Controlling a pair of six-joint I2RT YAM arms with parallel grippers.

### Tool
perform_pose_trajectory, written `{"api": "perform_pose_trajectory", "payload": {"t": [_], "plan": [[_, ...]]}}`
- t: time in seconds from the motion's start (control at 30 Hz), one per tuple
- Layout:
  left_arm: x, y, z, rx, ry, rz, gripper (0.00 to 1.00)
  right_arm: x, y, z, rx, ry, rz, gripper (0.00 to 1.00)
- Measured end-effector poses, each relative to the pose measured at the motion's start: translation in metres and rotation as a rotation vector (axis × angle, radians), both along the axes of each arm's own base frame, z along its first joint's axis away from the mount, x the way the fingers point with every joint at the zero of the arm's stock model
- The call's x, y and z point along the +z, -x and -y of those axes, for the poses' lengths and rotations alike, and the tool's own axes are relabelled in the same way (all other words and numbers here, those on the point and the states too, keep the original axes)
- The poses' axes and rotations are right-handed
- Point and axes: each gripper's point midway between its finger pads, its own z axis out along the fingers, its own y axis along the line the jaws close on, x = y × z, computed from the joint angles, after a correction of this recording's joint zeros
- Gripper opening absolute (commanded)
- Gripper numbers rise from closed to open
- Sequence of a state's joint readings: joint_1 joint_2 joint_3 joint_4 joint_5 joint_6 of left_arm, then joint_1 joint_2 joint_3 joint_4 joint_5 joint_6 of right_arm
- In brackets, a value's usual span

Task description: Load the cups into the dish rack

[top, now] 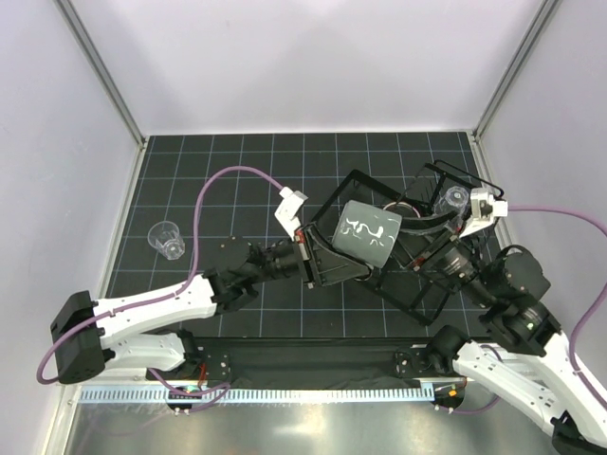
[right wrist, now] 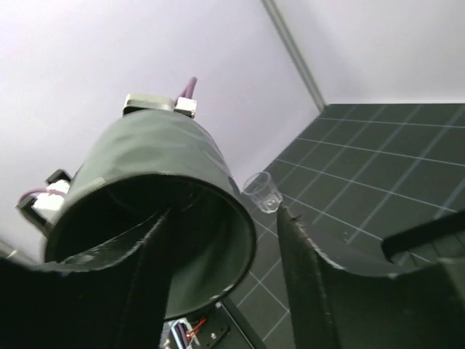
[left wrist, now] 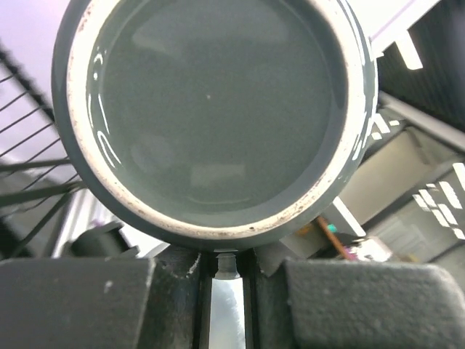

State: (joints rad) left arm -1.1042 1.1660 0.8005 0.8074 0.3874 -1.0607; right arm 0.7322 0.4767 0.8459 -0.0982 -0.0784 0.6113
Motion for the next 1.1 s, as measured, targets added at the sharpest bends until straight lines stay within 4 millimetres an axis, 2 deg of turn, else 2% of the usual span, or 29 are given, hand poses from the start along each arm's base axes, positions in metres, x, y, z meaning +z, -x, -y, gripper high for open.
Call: {"api": "perform_pose_trajectory", "payload": {"t": [0.13,0.23,0.3,0.43,0.53,0.6,0.67,0.83,0.93,1.0,1.1], "plan": [[-0.016,-0.013,0.008,0.063,-0.116,0.007,0.0,-0.003,-0.003,0.018,-0.09,0.09,-0.052,0.65],[-0.019,-0.03,0.006,0.171,-0.231,0.026,0.0,-0.012,-0.004,0.039,-0.178,0.179,-0.097,0.65],[-0.017,-0.044,-0.001,0.257,-0.303,0.032,0.0,-0.019,-0.005,0.053,-0.237,0.24,-0.124,0.65],[-0.008,-0.092,-0.031,0.518,-0.455,0.027,0.0,-0.039,-0.004,0.09,-0.375,0.385,-0.186,0.65],[-0.016,-0.127,-0.056,0.711,-0.588,0.009,0.0,-0.041,0.003,0.116,-0.453,0.442,-0.218,0.65],[-0.031,-0.148,-0.064,0.806,-0.691,0.006,0.0,-0.037,0.008,0.131,-0.496,0.454,-0.231,0.65],[-0.055,-0.165,-0.064,0.87,-0.809,0.013,0.0,-0.036,0.013,0.143,-0.533,0.466,-0.245,0.65],[-0.142,-0.197,-0.055,0.919,-1.129,0.042,0.0,-0.049,0.016,0.155,-0.57,0.537,-0.291,0.66],[-0.187,-0.211,-0.047,0.909,-1.267,0.045,0.0,-0.056,0.018,0.161,-0.58,0.578,-0.312,0.66],[-0.208,-0.22,-0.039,0.9,-1.326,0.041,0.0,-0.056,0.022,0.166,-0.588,0.596,-0.324,0.71],[-0.231,-0.234,-0.021,0.881,-1.37,0.032,0.0,-0.049,0.026,0.172,-0.599,0.596,-0.33,0.72]]}}
